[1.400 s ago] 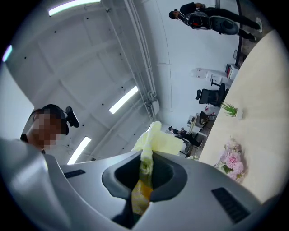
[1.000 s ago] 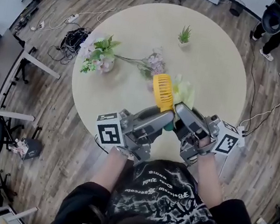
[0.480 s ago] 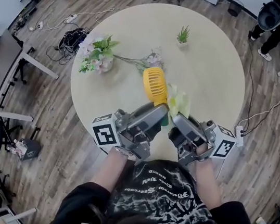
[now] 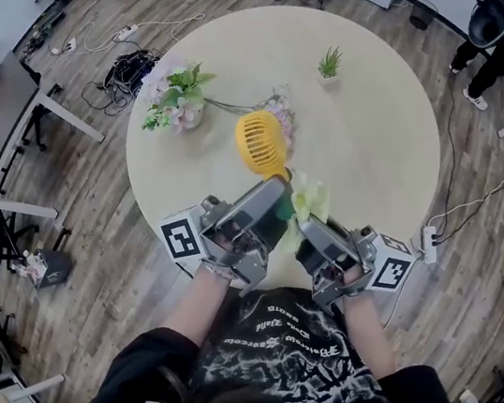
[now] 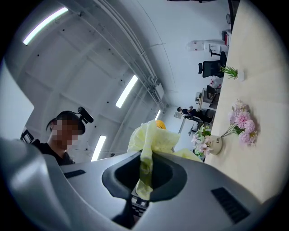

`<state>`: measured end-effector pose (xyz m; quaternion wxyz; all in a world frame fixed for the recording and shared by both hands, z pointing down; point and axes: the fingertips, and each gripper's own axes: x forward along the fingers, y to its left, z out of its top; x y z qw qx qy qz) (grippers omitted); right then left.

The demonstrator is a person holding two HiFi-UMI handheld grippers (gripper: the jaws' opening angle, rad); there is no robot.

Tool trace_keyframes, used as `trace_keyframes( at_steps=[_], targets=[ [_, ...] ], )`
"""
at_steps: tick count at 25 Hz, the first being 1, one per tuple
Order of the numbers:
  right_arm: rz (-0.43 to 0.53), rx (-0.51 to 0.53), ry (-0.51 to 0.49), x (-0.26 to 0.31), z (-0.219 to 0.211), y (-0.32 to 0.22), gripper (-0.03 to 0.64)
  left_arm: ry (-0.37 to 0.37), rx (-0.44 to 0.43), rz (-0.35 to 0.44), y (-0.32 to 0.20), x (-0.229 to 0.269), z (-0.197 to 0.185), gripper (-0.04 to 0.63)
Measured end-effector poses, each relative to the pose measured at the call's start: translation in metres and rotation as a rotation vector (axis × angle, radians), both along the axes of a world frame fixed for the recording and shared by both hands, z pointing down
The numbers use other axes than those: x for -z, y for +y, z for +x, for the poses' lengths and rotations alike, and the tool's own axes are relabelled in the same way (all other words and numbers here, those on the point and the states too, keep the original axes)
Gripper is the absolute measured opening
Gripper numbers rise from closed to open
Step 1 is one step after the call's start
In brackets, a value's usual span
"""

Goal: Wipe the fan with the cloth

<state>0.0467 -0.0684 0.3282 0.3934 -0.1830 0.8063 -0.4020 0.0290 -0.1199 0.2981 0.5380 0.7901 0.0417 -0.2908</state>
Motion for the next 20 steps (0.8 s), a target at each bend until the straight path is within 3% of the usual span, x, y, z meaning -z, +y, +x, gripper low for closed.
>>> trace_keyframes(
  at_steps=[3, 6, 10, 17, 20],
  targets=[
    [-0.053, -0.032, 0.018, -0.012, 0.004, -0.002, 0.029, -0.025, 0.011, 0.062, 0.001, 0.001, 0.000, 0.196],
    [-0.132, -0.073, 0.072, -0.033, 0.009, -0.008, 0.029, -0.089, 0.023, 0.071, 0.000, -0.008, -0.001, 0.196],
    [-0.213, -0.157, 0.111, -0.055, 0.023, -0.011, 0.029, -0.233, 0.045, 0.110, -0.001, -0.033, -0.009, 0.196],
    [-0.267, -0.253, 0.128, -0.068, 0.050, -0.014, 0.029, -0.476, 0.104, 0.042, -0.006, -0.109, -0.039, 0.196],
    [-0.273, -0.289, 0.138, -0.071, 0.058, -0.012, 0.029, -0.630, 0.131, 0.014, -0.009, -0.149, -0.053, 0.196]
  ],
)
